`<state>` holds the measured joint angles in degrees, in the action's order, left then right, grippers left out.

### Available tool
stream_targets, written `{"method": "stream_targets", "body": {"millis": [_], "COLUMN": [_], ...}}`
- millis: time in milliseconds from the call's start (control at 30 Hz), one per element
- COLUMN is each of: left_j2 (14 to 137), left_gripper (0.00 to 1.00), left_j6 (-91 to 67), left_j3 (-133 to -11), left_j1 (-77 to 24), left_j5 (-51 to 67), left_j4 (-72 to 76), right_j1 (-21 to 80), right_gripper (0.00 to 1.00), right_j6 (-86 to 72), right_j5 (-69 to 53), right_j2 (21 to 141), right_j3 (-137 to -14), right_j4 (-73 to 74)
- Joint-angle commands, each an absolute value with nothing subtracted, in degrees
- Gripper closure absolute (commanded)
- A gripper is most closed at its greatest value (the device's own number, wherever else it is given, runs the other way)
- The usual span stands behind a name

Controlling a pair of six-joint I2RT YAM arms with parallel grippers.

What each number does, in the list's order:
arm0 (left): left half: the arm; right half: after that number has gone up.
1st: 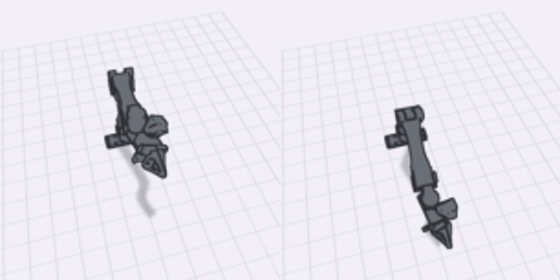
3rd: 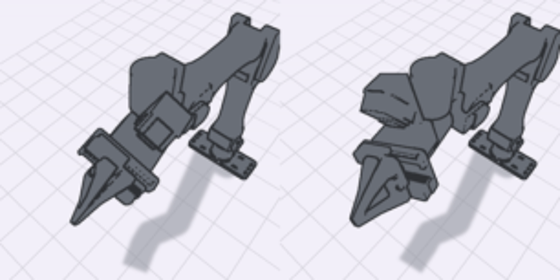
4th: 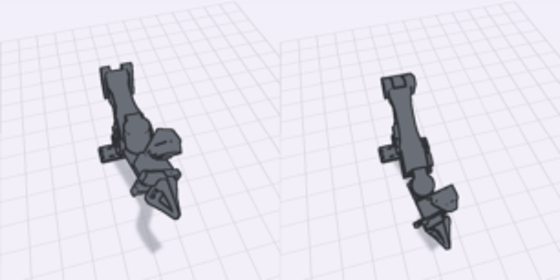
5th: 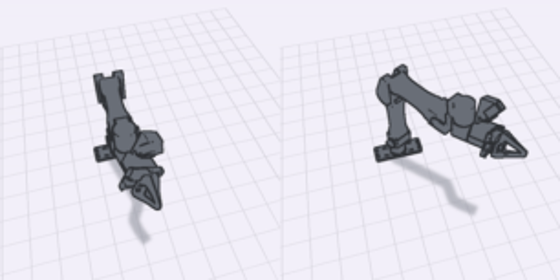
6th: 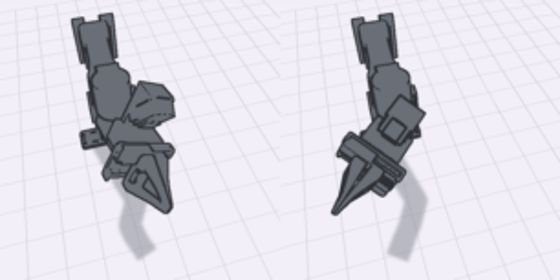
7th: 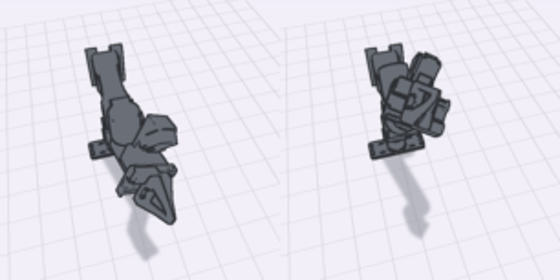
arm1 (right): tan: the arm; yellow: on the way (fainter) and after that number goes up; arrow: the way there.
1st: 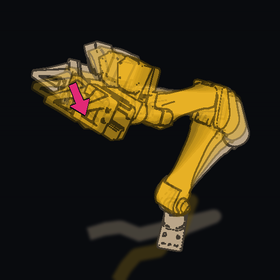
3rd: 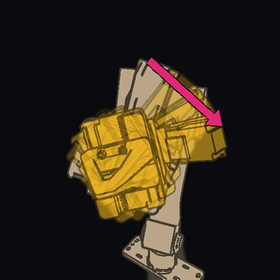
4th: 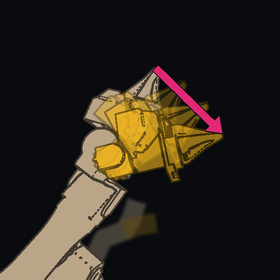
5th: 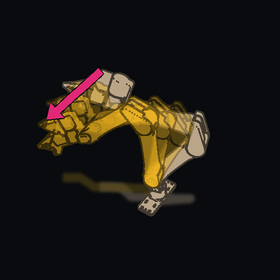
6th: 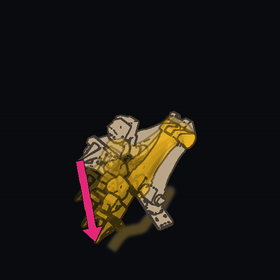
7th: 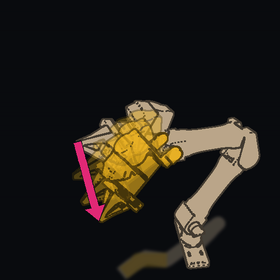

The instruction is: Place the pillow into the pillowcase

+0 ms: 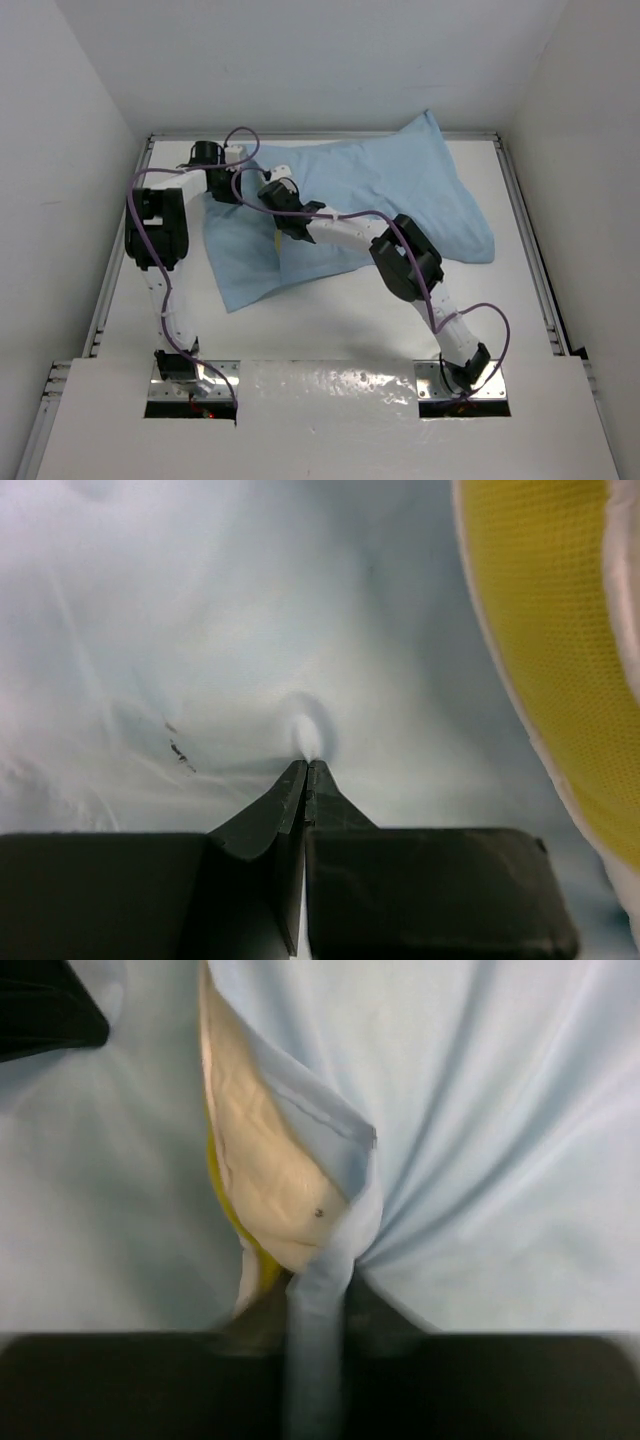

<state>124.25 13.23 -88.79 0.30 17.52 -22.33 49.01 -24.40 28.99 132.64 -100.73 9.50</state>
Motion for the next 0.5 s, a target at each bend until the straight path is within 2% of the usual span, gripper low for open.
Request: {"method": "stream_targets", "body": {"millis": [0, 133, 267, 400, 467], "left_j2": [127.9, 122.2, 117.4, 117.5, 117.3], "left_gripper": [1.00, 1.00, 1.00, 1.00, 1.00], "left_j6": [12.9, 14.8, 18.1, 23.1, 24.3], "left_j3": [-88.1, -88.2, -89.1, -88.6, -88.0], "left_j1": [2.0, 4.9, 8.2, 10.9, 10.5], "left_j5": [23.8, 28.3, 24.0, 11.8, 12.2], "left_j4": [-26.5, -27.2, -28.1, -28.1, -29.0], "right_j1": [46.2, 40.4, 32.1, 29.1, 30.5], "right_gripper": [1.00, 1.00, 1.00, 1.00, 1.00], "right_j6": [-31.5, -35.2, -38.8, -38.2, -36.4], "right_j5": [30.8, 23.5, 12.9, 0.6, -7.0], "right_j2": [135.5, 124.7, 111.3, 107.4, 108.4], "right_j3": [-100.0, -84.8, -75.3, -73.4, -76.5], "right_j4": [19.6, 9.3, -3.2, -10.1, -9.1]}}
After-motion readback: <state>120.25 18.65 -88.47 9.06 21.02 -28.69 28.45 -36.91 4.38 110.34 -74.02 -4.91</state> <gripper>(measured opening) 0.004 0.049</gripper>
